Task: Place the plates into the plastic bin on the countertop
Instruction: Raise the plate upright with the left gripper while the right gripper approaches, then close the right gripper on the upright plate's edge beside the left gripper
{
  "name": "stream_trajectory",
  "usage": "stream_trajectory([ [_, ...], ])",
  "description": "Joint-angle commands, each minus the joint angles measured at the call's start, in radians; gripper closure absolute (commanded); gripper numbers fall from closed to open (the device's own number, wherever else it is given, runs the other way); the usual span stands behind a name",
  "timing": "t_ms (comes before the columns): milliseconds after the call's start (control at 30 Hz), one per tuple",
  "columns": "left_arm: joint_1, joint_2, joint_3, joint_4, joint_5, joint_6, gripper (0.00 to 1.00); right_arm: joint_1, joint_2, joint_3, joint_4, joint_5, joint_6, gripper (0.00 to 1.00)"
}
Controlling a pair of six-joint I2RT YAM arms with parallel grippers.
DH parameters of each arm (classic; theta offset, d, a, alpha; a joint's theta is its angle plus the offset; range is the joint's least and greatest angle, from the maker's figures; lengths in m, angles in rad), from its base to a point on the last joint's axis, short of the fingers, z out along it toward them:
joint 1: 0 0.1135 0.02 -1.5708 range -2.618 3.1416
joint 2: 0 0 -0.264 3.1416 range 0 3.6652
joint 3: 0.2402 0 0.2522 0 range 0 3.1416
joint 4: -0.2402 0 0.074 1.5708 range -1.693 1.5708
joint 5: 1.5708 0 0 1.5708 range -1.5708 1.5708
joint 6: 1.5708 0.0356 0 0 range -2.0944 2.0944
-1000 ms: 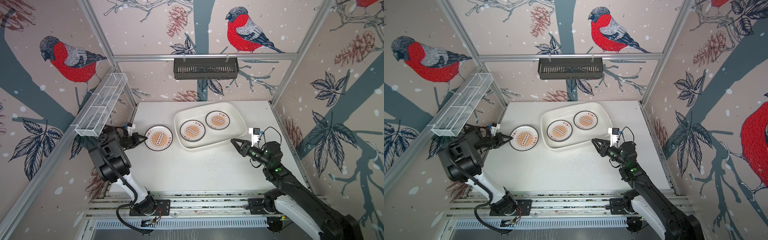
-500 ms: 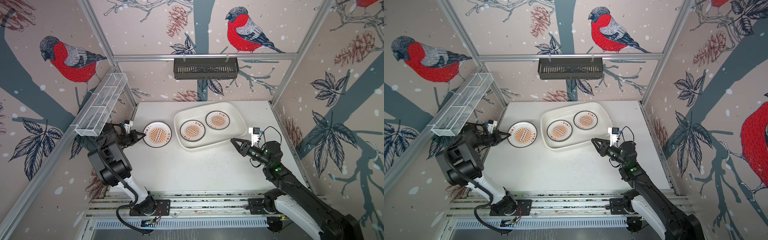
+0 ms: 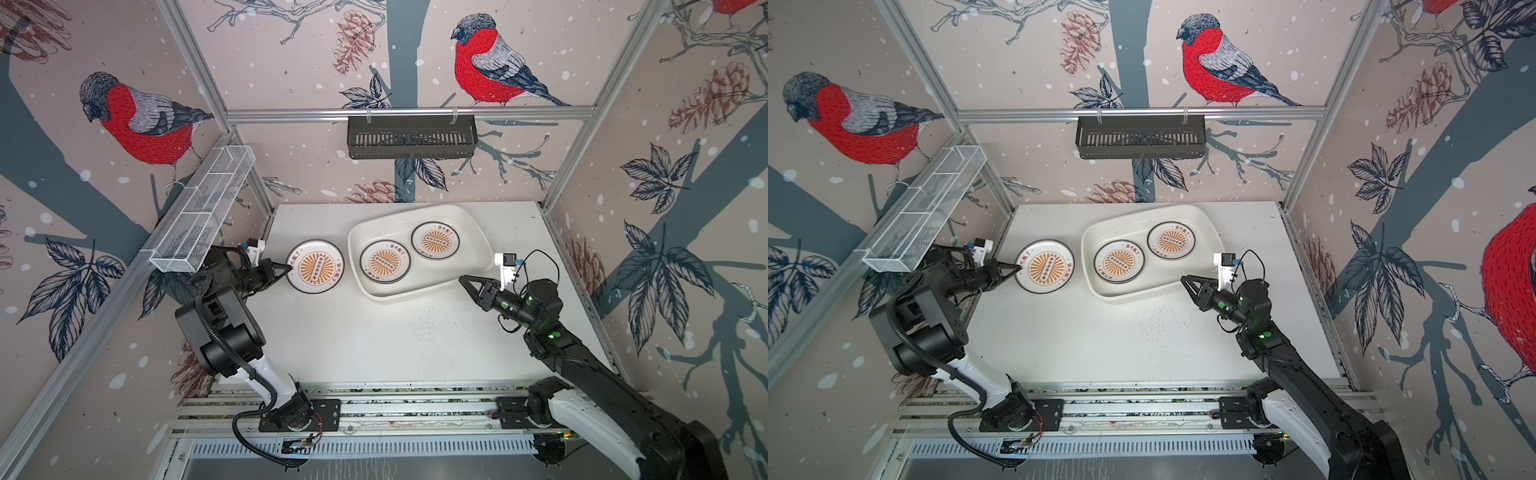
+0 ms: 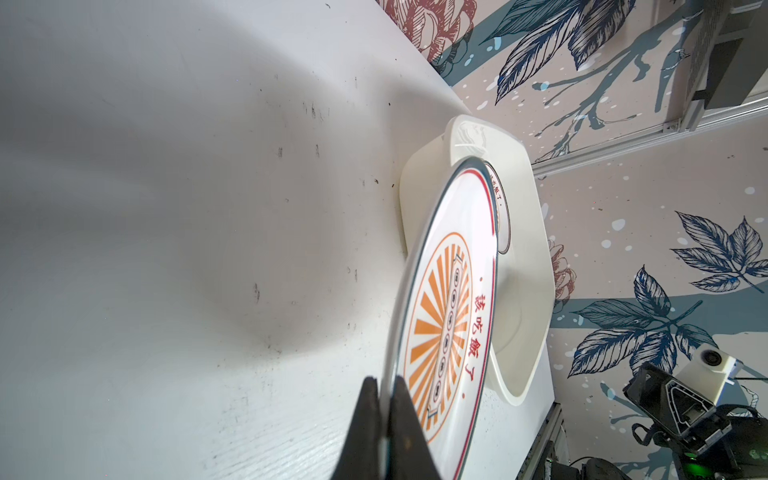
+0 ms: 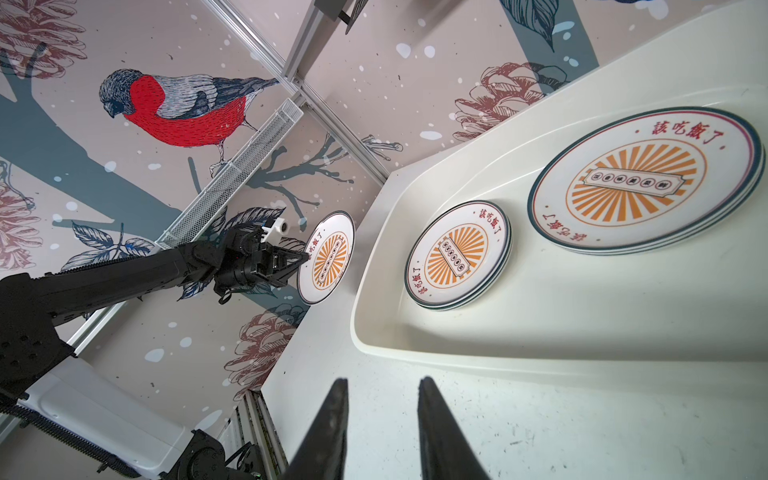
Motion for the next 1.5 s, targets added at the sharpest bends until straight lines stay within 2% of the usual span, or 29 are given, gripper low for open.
stream_trajectory([
  [0, 0.001, -0.032, -0.009, -0.004, 0.065, -0.008, 1.0, 0.004, 0.007, 0.014, 0.044, -0.012, -0.007, 0.69],
  [300, -0.013, -0.046, -0.074, -0.022, 0.105, 0.0, 1.0, 0.013, 0.01, 0.015, 0.044, -0.009, -0.009, 0.69],
  [667, -0.075, -0.075, -0.107, -0.054, 0.11, 0.032, 1.0, 0.017, 0.006, 0.023, 0.032, -0.006, -0.013, 0.69],
  [867, -0.14, -0.109, -0.106, -0.06, 0.105, 0.056, 1.0, 0.021, 0.012, 0.024, 0.027, -0.006, -0.02, 0.67],
  [1033, -0.194, -0.136, -0.082, -0.078, 0.099, 0.081, 1.0, 0.034, 0.052, 0.054, -0.005, -0.049, -0.049, 0.65],
  [1200, -0.266, -0.162, -0.051, -0.088, 0.097, 0.099, 1.0, 0.101, 0.141, 0.125, -0.072, -0.079, -0.118, 0.63],
  [1367, -0.361, -0.159, 0.014, -0.12, 0.076, 0.099, 1.0, 0.188, 0.248, 0.216, -0.144, -0.032, -0.187, 0.63],
  [1467, -0.415, -0.138, 0.065, -0.142, 0.076, 0.094, 1.0, 0.208, 0.278, 0.223, -0.106, -0.014, -0.171, 0.61],
])
